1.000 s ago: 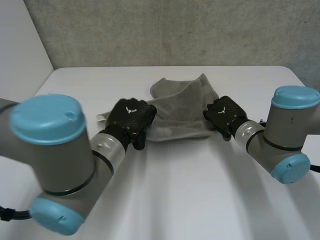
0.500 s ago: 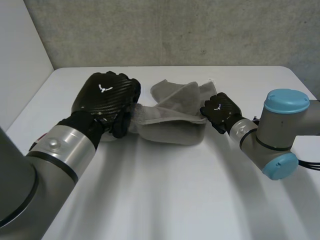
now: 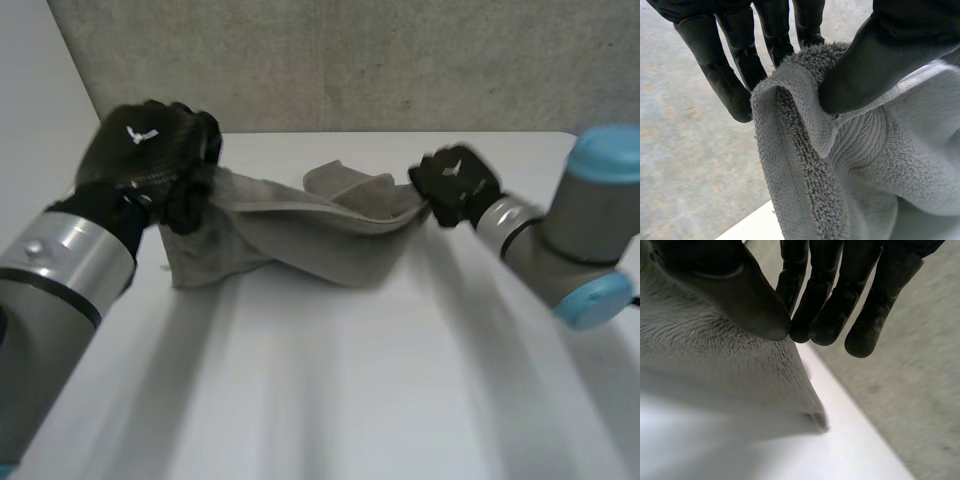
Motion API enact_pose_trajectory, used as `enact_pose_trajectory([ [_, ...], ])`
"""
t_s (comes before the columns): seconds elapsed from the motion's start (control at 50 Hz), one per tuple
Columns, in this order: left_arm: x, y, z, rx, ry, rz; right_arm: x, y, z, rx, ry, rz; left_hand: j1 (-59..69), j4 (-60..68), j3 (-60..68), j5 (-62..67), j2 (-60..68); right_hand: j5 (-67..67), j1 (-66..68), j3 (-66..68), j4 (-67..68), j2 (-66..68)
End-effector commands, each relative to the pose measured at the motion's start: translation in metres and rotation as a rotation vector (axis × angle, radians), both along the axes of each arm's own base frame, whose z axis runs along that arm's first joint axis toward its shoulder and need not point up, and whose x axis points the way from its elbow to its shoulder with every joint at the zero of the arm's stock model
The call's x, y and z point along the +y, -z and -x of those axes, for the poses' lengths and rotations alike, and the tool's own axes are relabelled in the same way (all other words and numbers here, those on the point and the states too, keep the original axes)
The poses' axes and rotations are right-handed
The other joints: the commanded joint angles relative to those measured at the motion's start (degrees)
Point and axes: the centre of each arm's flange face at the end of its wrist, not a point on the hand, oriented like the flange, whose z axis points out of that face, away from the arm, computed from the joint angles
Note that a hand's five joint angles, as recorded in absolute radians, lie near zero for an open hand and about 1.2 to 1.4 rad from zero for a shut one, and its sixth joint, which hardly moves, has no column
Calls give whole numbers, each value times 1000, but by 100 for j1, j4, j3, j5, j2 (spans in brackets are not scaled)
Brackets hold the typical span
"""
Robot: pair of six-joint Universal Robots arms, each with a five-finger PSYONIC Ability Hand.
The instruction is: Fold the towel.
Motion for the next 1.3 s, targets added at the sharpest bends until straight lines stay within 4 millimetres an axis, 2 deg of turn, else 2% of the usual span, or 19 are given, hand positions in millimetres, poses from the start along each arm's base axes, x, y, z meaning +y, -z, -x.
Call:
enact_pose_trajectory([
  [0.02,-23,-1,-17,2,-76,4,45,-68,17,2,-9,-24,5,-592,-835,-1317,-447,310,409,408,371,467],
  [0.14,-36,8,-26,-6,-99,-24,70,-69,13,9,-44,-82,5,-592,-835,-1317,-447,310,409,408,371,467],
  [0.18,-51,19,-38,-14,-141,-52,97,-60,-12,10,-141,-117,5,-592,-835,-1317,-447,310,409,408,371,467],
  [0.2,-51,19,-38,-14,-142,-52,97,-60,-12,10,-142,-117,5,-592,-835,-1317,-447,310,409,408,371,467],
  [0.24,-64,34,-44,-12,-169,-88,110,-36,-35,37,-207,-176,5,-592,-835,-1317,-447,310,409,408,371,467],
  [0.3,-68,40,-46,-6,-178,-104,107,-24,-41,48,-211,-199,5,-592,-835,-1317,-447,310,409,408,371,467],
  [0.32,-70,44,-46,1,-180,-116,100,-17,-44,55,-195,-211,5,-592,-835,-1317,-447,-617,-518,-518,-556,-459],
  [0.34,-71,48,-46,3,-181,-129,95,-13,-45,58,-186,-217,5,-592,-835,-1317,-447,-3141,-3041,-3042,-3079,-2983],
  [0.36,-71,48,-46,3,-181,-129,95,-13,-45,58,-185,-217,5,-592,-835,-1317,-447,-3166,-3067,-3068,-3105,-3009],
  [0.38,-73,51,-48,2,-189,-138,92,-15,-46,55,-175,-208,5,-592,-835,-1317,-447,-5814,-5715,-5716,-5753,-5657],
  [0.4,-76,55,-52,-1,-201,-147,89,-18,-46,50,-163,-196,5,-592,-835,-1317,-447,-6407,-6308,-6309,-6346,-6249],
  [0.46,-80,58,-56,-2,-218,-154,84,-21,-44,45,-142,-182,5,-592,-835,-1317,-447,-6413,-6313,-6314,-6351,-6255],
  [0.5,-83,60,-62,-1,-231,-162,66,-23,-31,40,-77,-171,5,-592,-835,-1317,-447,-6380,-6280,-6281,-6318,-6222],
  [0.56,-85,61,-64,0,-226,-166,55,-23,-21,39,-42,-172,5,-592,-835,-1317,-447,-6346,-6246,-6247,-6284,-6188],
  [0.64,-86,64,-66,-1,-226,-179,49,-21,-13,45,-18,-181,5,-592,-835,-1317,-447,-6312,-6212,-6213,-6250,-6154],
  [0.78,-87,75,-66,-7,-225,-199,44,6,9,76,35,-274,5,-592,-835,-1317,-447,-5776,-5676,-5677,-5714,-5618],
  [0.98,-87,78,-66,-9,-225,-202,27,25,43,87,141,-348,5,-592,-835,-1317,-447,-5068,-4968,-4969,-5006,-4910],
  [1.06,-87,78,-66,-10,-225,-203,21,37,47,91,147,-380,5,-592,-835,-1317,-447,-5067,-4968,-4969,-5006,-4910],
  [1.3,-86,79,-66,-11,-227,-206,13,82,40,115,126,-483,5,-592,-835,-1317,-447,-4816,-4716,-4717,-4754,-4658],
])
